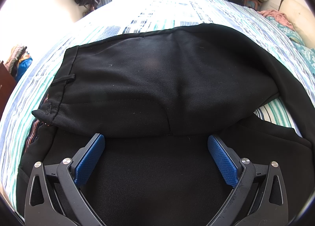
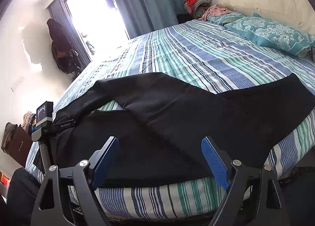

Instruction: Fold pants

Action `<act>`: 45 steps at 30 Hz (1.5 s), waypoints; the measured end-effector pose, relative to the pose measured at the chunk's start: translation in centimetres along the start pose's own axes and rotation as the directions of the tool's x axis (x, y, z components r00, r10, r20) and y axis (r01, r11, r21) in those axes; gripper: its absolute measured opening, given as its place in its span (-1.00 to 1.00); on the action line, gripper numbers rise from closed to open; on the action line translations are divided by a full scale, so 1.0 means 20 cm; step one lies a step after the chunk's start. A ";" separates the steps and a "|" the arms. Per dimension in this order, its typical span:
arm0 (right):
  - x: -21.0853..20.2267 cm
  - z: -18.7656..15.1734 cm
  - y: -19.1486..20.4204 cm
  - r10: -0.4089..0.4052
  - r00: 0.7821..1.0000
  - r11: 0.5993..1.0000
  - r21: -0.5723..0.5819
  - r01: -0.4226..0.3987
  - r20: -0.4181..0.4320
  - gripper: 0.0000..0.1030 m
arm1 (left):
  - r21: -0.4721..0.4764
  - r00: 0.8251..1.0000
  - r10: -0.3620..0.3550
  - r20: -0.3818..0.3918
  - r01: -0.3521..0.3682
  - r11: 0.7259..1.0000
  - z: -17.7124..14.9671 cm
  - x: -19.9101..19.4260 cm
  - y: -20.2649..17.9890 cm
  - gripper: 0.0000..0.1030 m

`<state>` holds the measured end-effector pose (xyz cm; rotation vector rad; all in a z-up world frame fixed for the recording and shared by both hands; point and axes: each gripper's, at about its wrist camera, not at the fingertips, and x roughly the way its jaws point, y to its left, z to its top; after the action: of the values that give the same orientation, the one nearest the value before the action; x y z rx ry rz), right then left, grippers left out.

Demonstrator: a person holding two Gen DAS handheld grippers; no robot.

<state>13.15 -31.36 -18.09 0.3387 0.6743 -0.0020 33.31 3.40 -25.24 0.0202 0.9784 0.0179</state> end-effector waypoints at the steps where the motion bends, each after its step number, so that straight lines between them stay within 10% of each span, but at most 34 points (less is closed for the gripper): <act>1: 0.01 0.00 0.00 0.001 1.000 1.000 0.004 -0.001 -0.007 0.67 | 0.000 1.000 0.000 0.000 0.000 1.000 0.00 0.00 0.00 0.99; 11: -0.02 -0.05 -0.05 0.100 0.992 0.991 0.091 -0.094 -0.070 0.73 | 0.000 1.000 0.000 0.000 0.000 1.000 0.00 0.00 0.00 0.99; 17: 0.10 -0.10 -0.13 0.403 0.911 0.874 0.331 -0.357 -0.082 0.73 | 0.000 1.000 0.000 0.000 0.000 1.000 0.00 0.00 0.00 0.99; 24: 0.27 -0.14 -0.33 0.363 0.929 0.787 0.559 -0.261 -0.078 0.62 | 0.000 1.000 0.000 0.000 0.000 1.000 0.00 0.00 0.00 0.99; 28: 0.21 -0.10 -0.37 0.215 0.976 0.826 0.541 -0.160 -0.038 0.61 | 0.000 1.000 0.000 0.000 0.000 1.000 0.00 0.00 0.00 0.99; 32: 0.19 -0.09 -0.48 0.141 0.990 0.775 0.620 -0.118 0.012 0.61 | 0.000 1.000 0.000 0.000 0.000 1.000 0.00 0.00 0.00 0.99; 38: 0.20 -0.06 -0.60 0.077 0.997 0.759 0.650 -0.044 -0.022 -0.69 | -0.001 1.000 -0.001 0.001 0.001 1.000 0.00 0.00 0.00 0.99; 45: 0.11 0.08 -0.64 0.152 0.988 0.761 0.633 -0.142 0.039 -0.84 | -0.004 1.000 0.015 -0.006 -0.015 1.000 0.01 0.01 -0.01 0.99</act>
<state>14.34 -43.66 -22.16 1.0540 0.6456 -0.0804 33.64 3.16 -25.34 0.0242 0.9843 0.0337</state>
